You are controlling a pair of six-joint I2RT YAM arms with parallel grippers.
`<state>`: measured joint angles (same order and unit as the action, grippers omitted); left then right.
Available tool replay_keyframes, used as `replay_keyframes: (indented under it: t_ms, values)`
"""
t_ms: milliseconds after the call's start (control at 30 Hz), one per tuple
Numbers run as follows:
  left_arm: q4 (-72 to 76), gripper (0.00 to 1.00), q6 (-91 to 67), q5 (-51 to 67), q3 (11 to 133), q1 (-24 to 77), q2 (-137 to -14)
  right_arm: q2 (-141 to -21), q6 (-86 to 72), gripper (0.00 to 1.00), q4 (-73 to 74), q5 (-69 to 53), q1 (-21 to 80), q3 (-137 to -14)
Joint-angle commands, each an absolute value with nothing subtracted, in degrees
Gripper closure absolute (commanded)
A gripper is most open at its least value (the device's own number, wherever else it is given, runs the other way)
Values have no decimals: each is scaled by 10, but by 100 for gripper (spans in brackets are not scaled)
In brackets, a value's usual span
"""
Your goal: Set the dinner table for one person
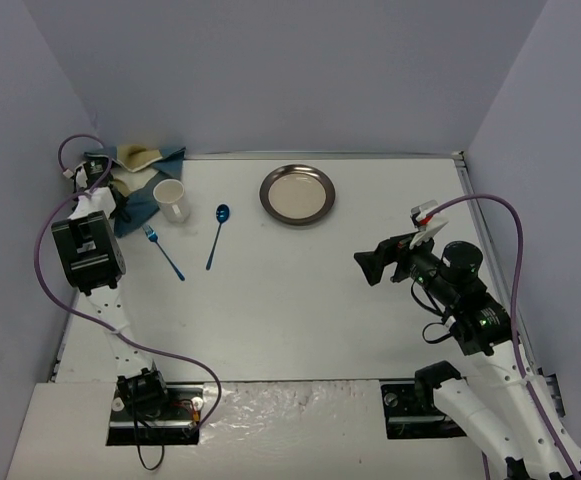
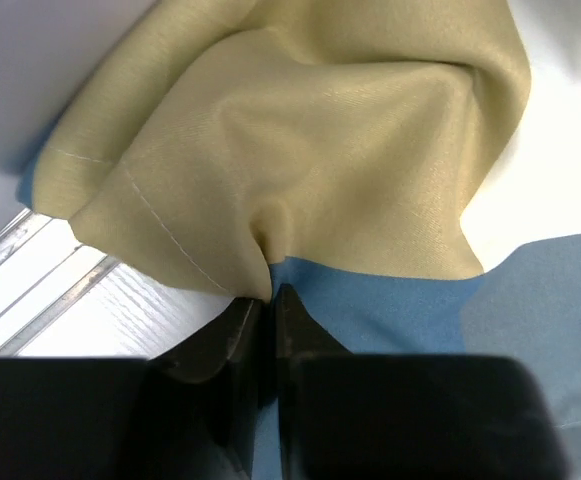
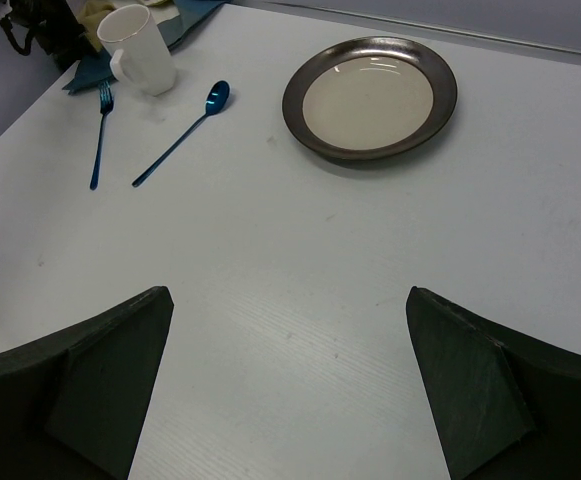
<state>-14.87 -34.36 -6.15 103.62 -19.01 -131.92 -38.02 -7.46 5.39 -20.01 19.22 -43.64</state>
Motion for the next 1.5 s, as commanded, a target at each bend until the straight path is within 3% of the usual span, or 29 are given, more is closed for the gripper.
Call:
replay_keyframes:
  t_ms: [0, 533, 700, 900, 1167, 1467]
  values:
    - [-167, 99, -338, -19, 1049, -191, -1314, -387, -71, 0, 5, -211, 197, -444]
    - [-40, 100, -377, 21, 1102, -201, -1083, -376, -82, 0, 5, -224, 197, -449]
    - [-46, 100, -428, 65, 1202, -206, -1065, -370, -84, 0, 5, -219, 196, -450]
    - [-132, 100, -459, 160, 1407, -174, -1076, -371, -90, 0, 5, -211, 197, -459]
    - [-162, 100, -448, 227, 1377, -48, -991, -367, -109, 0, 5, -182, 196, -471]
    - [-171, 100, -403, 212, 1332, 236, -989, -355, -161, 0, 6, -133, 196, -485]
